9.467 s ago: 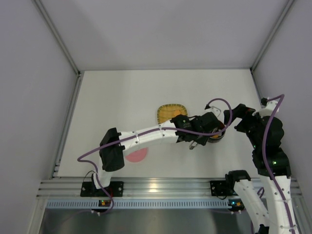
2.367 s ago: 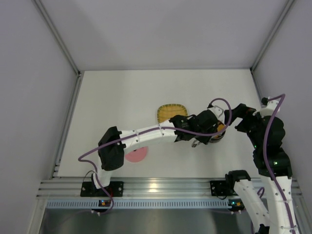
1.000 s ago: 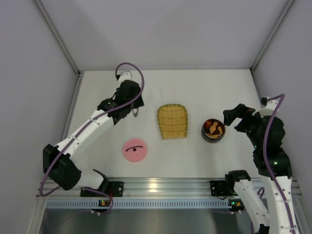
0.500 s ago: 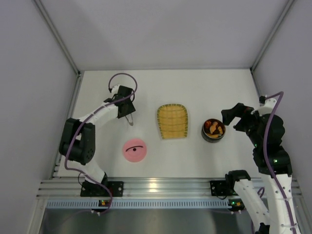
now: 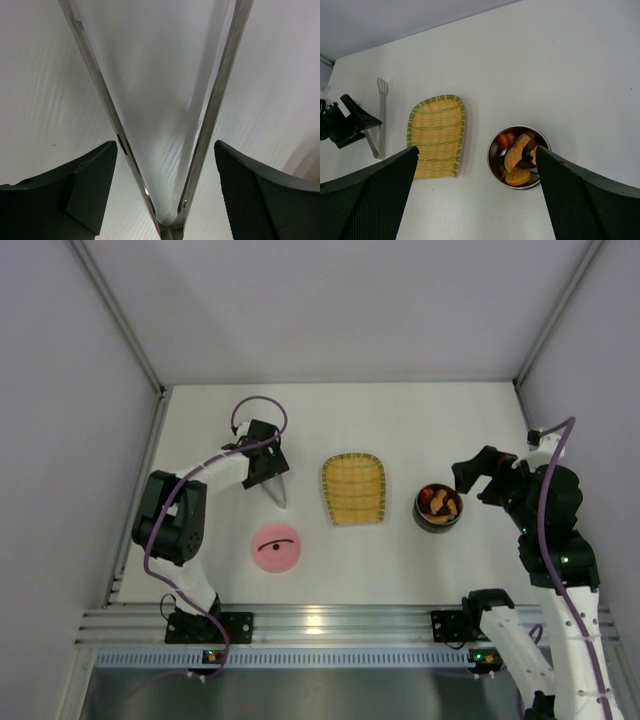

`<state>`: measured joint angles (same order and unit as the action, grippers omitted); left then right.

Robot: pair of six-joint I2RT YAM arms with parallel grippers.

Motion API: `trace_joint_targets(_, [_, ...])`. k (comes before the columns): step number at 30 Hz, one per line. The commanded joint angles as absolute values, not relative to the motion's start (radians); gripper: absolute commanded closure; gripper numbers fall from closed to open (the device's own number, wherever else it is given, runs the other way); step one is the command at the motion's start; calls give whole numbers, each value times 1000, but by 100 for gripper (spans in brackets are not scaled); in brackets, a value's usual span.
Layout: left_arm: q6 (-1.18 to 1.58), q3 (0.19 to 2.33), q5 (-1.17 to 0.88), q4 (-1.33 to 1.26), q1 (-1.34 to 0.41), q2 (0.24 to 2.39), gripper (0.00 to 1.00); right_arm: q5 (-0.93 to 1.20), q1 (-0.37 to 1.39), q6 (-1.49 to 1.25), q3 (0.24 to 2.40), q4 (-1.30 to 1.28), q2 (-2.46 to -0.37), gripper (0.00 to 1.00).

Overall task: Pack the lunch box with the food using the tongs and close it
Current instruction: Place the clamp at the center of the board.

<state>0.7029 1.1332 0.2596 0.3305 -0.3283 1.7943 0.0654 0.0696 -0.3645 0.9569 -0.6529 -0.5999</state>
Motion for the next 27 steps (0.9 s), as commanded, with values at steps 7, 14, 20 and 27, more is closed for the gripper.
trace_joint_targets(7, [681,1189,236,317,-324,1657,12,107,60,-330,1060,-675,-672,1])
trace_joint_targets(14, [661,1246,239,385,-324,1508,11,155,60,-327,1103,-672,-735,1])
trace_joint_targets(20, [675,1178,189,388,-324,1301,11,340,89,-308,1088,-623,-778,4])
trace_joint_targets(27, [640,1282,126,489,-324,1094,10,136,600,-259,1109,-537,-986,2])
